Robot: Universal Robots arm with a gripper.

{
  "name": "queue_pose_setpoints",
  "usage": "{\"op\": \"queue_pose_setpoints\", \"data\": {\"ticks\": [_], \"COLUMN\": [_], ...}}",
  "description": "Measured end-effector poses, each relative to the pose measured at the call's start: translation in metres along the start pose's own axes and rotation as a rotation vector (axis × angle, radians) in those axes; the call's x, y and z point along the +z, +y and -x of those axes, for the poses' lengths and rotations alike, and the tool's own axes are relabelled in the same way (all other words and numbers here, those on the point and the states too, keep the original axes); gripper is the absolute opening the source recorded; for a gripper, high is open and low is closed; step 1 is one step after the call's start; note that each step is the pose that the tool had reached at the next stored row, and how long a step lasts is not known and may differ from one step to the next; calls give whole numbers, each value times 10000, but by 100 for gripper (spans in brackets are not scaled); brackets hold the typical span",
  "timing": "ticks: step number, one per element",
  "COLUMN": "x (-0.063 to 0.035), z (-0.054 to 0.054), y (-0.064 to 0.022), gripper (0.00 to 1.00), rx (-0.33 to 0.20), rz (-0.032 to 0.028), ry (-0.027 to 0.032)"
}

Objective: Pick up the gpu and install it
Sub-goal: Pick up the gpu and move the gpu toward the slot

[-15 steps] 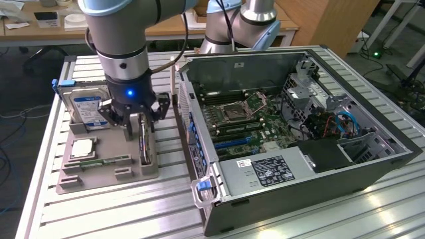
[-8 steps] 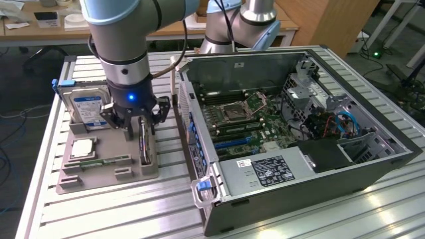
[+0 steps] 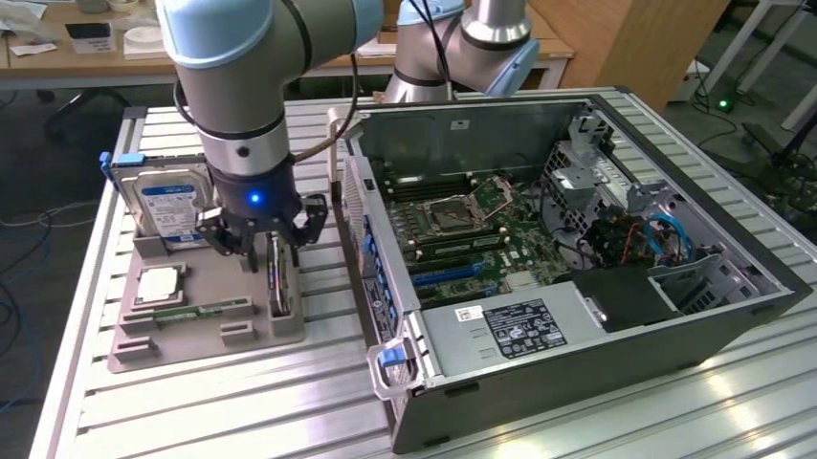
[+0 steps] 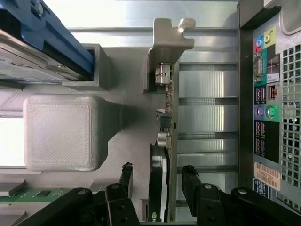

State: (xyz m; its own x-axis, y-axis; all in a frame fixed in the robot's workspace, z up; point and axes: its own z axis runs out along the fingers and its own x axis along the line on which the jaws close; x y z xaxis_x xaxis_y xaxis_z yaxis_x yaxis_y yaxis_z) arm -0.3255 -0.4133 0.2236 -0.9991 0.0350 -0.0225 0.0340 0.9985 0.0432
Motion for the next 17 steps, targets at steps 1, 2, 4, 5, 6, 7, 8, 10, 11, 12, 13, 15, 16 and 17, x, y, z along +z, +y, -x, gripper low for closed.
{"op": "queue_pose_setpoints", "data": {"ticks": [1,2,4,5,6,7,8,10,11,12,13,15,16,17], "x": [18,36,72,92,101,101,101,101,101,101,101,101,102,103], "z": [0,0,-1,-2,-2,-2,-2,-2,-2,-2,-2,-2,-2,-1], "y": [-1,-1,-3,-4,-5,-5,-5,-5,-5,-5,-5,-5,-6,-12], "gripper": [55,55,55,55,55,55,55,55,55,55,55,55,55,55], "rx": [0,0,-1,0,-1,-1,-1,-1,-1,-1,-1,-1,0,-2], "rz": [0,0,0,0,1,-1,-1,-1,0,0,0,0,0,1], "ry": [0,0,0,0,-1,1,2,1,1,0,1,0,0,-2]}}
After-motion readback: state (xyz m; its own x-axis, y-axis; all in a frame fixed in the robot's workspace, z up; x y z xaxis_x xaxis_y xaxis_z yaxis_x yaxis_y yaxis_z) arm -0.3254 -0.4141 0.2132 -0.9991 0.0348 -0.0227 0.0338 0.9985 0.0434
